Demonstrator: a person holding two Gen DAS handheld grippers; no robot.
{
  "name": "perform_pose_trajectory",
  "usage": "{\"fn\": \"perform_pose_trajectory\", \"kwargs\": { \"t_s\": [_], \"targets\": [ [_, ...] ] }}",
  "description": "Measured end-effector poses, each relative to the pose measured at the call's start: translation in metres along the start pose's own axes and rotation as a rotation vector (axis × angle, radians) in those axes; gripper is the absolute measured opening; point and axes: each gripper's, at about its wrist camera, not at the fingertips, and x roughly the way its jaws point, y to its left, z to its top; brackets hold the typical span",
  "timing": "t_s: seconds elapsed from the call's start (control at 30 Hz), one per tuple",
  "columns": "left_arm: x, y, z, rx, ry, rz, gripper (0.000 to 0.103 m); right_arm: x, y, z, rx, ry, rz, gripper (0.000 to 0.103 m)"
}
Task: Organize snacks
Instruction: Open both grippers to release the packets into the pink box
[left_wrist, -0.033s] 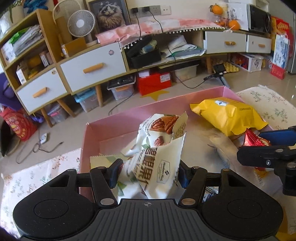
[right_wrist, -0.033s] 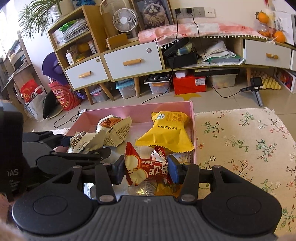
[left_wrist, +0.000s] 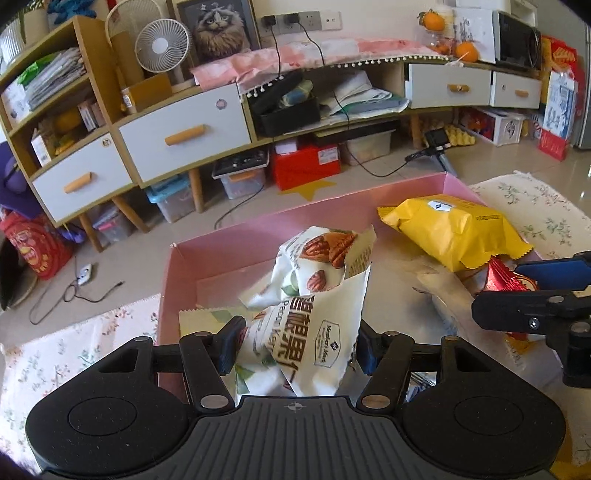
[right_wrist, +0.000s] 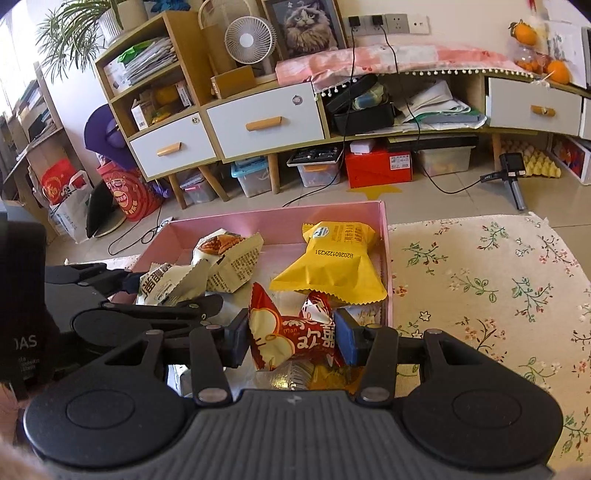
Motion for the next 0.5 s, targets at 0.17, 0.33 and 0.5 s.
{"fn": "perform_pose_trajectory", "kwargs": {
  "t_s": [0.17,0.33,0.5],
  "targets": [
    [-0.008,0.0,-0.005,0.006,-0.003,-0.005,0.076,-0.003,0.001,0.001,-0.007,-0.006,-0.006,0.053],
    [-0.021,0.002,-0.008,-0.023,-0.004,-0.024,0.088,-0.012,0.001,0.004,-0.001,-0.014,0.008,0.064],
    [-0.04,0.004,-0.01,-0.043,-0.011,-0.013,0.092,-0.024,0.005,0.007,-0.004,-0.026,0.001,0.073]
  ]
}}
